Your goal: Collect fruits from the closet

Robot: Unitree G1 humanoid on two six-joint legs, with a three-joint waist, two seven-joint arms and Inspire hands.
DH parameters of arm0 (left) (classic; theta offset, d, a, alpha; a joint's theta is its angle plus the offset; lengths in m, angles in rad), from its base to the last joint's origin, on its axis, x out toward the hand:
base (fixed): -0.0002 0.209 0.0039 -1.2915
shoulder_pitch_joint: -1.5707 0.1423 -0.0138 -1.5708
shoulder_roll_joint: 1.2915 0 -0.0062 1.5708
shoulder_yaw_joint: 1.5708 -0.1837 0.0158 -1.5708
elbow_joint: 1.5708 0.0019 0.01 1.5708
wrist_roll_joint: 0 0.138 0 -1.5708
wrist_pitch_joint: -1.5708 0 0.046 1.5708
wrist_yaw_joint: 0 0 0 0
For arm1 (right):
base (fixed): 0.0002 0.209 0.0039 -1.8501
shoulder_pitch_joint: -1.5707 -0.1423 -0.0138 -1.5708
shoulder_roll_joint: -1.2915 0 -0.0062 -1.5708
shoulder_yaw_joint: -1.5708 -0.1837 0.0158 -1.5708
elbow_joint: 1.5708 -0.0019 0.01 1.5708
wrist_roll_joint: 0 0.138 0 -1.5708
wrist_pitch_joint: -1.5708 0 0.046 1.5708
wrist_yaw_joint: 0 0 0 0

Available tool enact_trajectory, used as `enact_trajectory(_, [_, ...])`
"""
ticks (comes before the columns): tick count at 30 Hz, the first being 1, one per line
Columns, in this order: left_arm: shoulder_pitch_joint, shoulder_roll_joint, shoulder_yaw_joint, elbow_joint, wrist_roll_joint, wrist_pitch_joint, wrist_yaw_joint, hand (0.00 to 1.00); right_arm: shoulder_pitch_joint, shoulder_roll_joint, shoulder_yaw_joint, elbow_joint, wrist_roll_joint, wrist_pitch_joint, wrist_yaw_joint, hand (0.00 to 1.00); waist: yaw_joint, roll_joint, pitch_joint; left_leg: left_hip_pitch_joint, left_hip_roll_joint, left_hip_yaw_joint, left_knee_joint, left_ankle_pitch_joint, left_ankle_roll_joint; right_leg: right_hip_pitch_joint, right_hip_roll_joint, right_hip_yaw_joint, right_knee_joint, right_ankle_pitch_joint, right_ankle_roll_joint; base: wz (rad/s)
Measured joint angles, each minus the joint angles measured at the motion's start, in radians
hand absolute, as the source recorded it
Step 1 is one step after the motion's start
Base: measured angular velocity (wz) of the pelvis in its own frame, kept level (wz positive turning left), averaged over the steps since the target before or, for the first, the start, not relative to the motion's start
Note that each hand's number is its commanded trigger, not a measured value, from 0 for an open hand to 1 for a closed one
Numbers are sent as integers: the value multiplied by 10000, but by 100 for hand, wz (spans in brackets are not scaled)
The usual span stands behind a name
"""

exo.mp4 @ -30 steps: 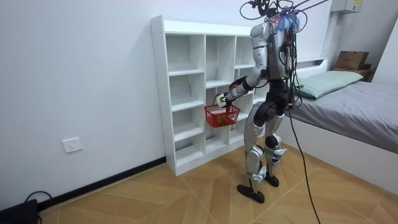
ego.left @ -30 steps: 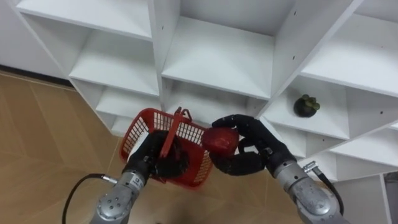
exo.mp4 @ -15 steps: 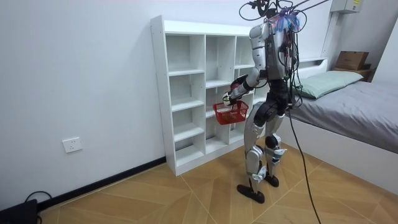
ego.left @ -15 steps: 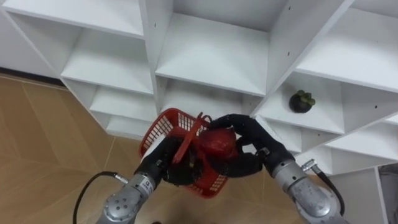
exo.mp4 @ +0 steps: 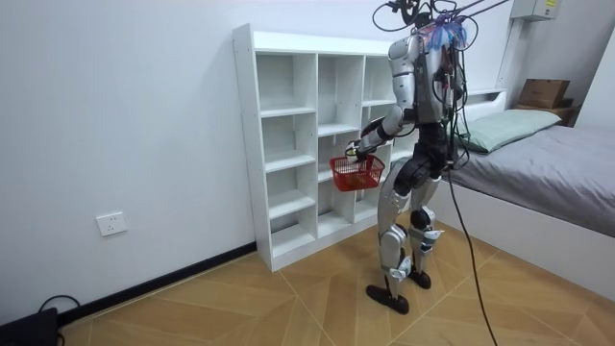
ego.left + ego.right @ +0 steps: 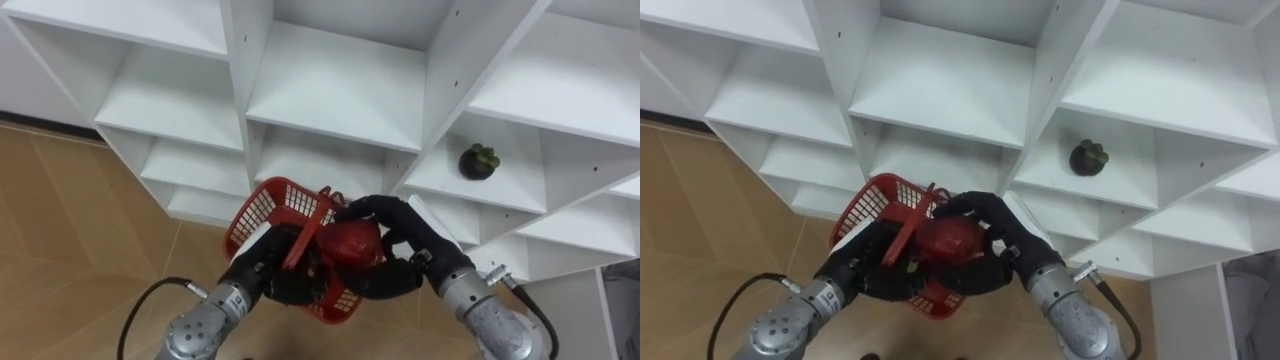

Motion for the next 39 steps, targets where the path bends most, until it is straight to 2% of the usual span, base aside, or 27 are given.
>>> enact_trajectory(12, [102, 64, -3, -261, -1, 1, -126, 100, 156, 30, -2, 54, -97, 164, 65, 100, -70, -71, 0, -38, 17, -53, 38, -4, -3, -1, 19, -4, -21, 1, -1, 0])
enact_trajectory(13, [102, 74, 6, -265, 0, 1, -174, 100, 156, 31, -4, 54, -102, 166, 88, 92, -56, -88, 1, -39, 17, -54, 39, -7, -3, 4, 20, -5, -31, 1, -1, 0])
enact_trajectory(14, [103, 80, 7, -273, 4, 1, -184, 100, 155, 32, -5, 54, -106, 166, 95, 46, -52, -96, 2, -41, 17, -54, 39, -8, -3, 4, 21, -5, -33, 1, -1, 0])
enact_trajectory(15, [104, 94, 7, -287, 4, 1, -196, 100, 153, 40, -5, 54, -106, 166, 99, 16, -52, -105, 3, -46, 17, -54, 39, -12, -4, 3, 23, -6, -42, 1, -1, 0])
enact_trajectory(16, [107, 103, 9, -309, 4, 2, -206, 100, 153, 42, -5, 54, -106, 166, 99, 0, -52, -108, 3, -51, 19, -57, 39, -16, -6, 3, 27, -7, -56, 2, -1, 0])
enact_trajectory(22, [232, 216, 50, -599, 3, 73, -400, 100, 173, 43, -6, 99, -180, 189, 157, 0, -54, -119, 4, -101, 37, -59, 24, -30, -28, 11, 73, -19, -182, 27, -10, 0])
enact_trajectory(30, [270, 193, 4, -1358, -27, 57, -483, 100, 261, 34, 380, 513, -914, 586, 337, 0, -40, -124, 5, -121, 33, -69, 0, -51, -38, 12, 86, -3, -249, 30, -8, 0])
enact_trajectory(39, [319, 237, -210, -1426, -25, 77, -586, 100, 227, 34, 398, 500, -917, 593, 321, 0, -27, -87, 22, -125, 33, -74, -13, -56, -41, 7, 87, -14, -260, 30, -8, 0])
